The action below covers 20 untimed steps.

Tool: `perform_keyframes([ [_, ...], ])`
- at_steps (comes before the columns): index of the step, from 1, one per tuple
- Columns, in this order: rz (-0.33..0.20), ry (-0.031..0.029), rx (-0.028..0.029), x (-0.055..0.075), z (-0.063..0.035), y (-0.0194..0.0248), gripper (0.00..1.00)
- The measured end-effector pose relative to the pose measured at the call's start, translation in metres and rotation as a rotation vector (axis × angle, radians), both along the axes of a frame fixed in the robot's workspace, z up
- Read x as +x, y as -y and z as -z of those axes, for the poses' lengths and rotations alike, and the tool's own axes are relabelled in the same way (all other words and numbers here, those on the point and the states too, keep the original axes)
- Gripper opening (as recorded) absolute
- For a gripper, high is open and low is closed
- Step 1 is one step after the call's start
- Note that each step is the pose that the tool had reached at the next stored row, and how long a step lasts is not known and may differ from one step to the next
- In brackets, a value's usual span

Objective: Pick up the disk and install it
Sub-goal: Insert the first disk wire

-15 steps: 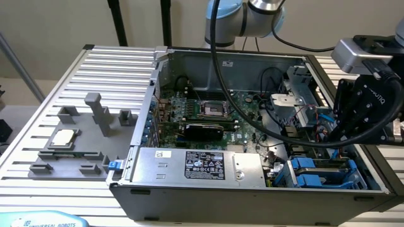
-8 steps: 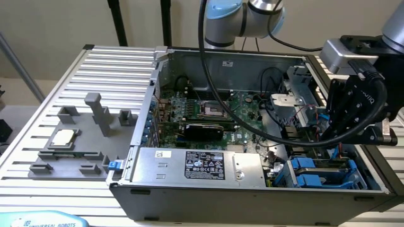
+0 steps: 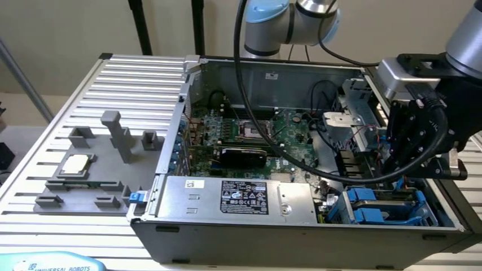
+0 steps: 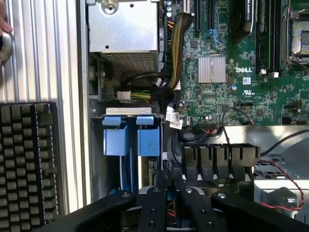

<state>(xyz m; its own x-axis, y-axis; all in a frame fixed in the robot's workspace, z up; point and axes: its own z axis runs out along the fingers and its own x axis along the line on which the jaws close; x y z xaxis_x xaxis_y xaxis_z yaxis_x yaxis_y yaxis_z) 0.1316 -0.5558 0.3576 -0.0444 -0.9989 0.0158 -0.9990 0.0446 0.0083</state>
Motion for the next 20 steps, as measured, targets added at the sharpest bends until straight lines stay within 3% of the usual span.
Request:
perform_keyframes([
  [8, 0.0, 0.0076, -0.0022, -0.003, 0.0054, 0.0032, 0.16],
  [14, 0.0, 0.0115, -0.0105, -0.003, 0.0077, 0.0071, 0.16],
  [20, 0.0, 0.0224, -0.015, -0.003, 0.0116, 0.0079, 0.16],
])
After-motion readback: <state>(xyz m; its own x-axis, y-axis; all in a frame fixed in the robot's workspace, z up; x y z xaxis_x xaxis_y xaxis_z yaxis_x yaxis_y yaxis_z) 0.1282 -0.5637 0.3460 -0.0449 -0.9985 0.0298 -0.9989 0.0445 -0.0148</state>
